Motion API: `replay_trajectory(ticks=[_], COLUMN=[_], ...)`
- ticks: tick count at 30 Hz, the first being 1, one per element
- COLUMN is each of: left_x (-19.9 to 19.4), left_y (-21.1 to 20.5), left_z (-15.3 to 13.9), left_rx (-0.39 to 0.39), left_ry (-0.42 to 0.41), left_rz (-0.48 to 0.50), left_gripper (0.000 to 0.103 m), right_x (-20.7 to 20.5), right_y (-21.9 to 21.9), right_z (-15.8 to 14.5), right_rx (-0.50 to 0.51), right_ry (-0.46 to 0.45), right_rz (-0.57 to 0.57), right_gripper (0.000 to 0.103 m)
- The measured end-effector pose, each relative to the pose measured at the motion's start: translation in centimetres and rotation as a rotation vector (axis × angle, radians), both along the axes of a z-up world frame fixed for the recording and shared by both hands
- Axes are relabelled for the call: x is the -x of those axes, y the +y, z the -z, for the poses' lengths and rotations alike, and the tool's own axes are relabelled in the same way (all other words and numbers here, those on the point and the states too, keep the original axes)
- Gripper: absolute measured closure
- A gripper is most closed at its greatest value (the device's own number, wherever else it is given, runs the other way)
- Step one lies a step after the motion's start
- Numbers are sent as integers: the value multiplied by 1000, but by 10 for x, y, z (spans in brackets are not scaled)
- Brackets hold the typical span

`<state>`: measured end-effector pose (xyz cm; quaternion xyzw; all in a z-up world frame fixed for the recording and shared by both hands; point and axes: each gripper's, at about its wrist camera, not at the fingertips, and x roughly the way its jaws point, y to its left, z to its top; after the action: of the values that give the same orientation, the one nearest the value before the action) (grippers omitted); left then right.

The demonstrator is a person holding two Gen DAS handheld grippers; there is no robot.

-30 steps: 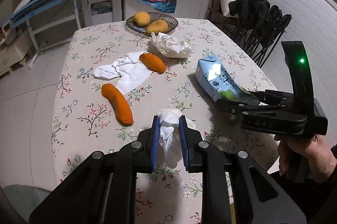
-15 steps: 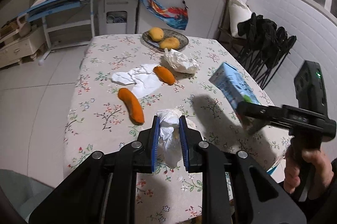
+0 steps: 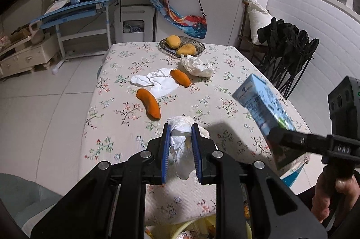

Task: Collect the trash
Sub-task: 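Carry the milk carton and tissue with both tools to the basin, then open the right tool to drop the milk carton into the basin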

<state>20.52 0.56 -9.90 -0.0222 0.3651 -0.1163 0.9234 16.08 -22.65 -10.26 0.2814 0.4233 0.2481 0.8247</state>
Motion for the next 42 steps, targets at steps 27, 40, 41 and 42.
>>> replay_trajectory(ticks=[27,40,41,42], left_x=[40,68,71,72], left_y=[7,3,3,4], left_z=[7,12,12,12], left_rx=[21,33,33,34], left_ry=[4,5,6,6], left_rz=[-2,16,17,17], left_gripper=[84,84,84,84], right_x=[76,110,112,113], right_y=[39,77,79,81], right_z=[24,80,81,83], right_rx=[55,272,283,296], right_ry=[81,280,282,286], right_rz=[-180,-342,-347,-352], right_gripper=[42,42,42,42])
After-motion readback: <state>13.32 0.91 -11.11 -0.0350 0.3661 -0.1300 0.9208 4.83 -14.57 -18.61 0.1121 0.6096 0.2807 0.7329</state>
